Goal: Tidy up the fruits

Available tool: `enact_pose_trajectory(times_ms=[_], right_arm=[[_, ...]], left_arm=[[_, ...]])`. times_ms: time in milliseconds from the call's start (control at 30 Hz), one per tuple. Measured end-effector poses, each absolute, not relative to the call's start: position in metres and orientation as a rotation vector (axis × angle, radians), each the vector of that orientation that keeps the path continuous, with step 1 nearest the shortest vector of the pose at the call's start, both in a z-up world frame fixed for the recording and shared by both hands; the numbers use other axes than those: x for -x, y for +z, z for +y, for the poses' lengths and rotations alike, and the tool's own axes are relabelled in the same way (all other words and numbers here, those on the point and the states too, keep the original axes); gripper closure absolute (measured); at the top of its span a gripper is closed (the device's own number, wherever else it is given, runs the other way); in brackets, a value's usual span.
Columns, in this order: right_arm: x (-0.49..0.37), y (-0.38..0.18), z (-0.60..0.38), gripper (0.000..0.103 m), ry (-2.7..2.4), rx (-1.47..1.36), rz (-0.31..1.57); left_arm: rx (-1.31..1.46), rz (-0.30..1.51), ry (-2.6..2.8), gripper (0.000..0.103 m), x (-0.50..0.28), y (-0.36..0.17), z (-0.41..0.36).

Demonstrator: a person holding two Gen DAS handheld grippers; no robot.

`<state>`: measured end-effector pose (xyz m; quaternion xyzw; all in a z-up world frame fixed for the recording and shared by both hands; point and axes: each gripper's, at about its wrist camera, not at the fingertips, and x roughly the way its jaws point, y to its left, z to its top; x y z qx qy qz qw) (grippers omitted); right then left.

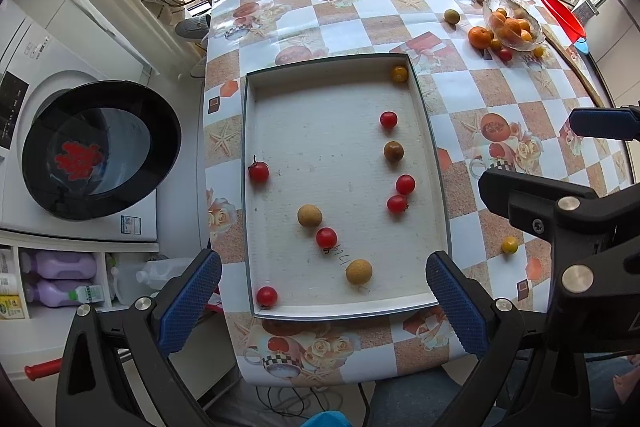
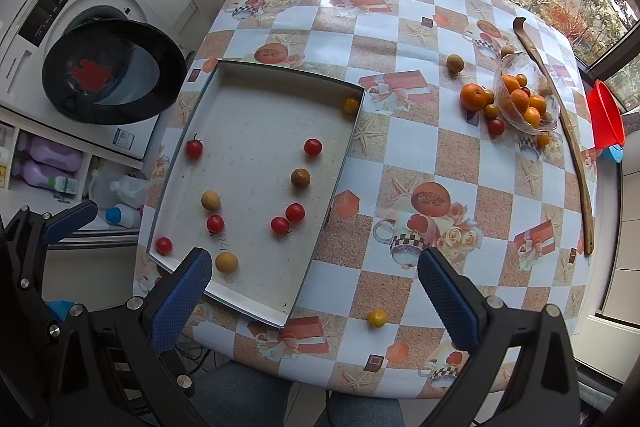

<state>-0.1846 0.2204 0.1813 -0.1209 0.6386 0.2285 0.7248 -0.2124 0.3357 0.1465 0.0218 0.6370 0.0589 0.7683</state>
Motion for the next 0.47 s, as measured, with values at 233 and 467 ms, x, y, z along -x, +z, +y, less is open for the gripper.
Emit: enact_pose_trajectory(times_ms=[233, 467], right_arm=[[0.1844, 0.1814, 0.2207, 0.000, 0.504, 0.268, 1.409], [0.1862, 0.1789, 0.2169, 0.000, 0.508, 0.269, 1.417]], left_arm=[[-0.045, 1.389, 0.137, 0.000, 0.2125, 0.1441, 0.3362], [-0.026, 1.366, 0.131, 0.000, 0.2135, 0.1476, 0.3387]])
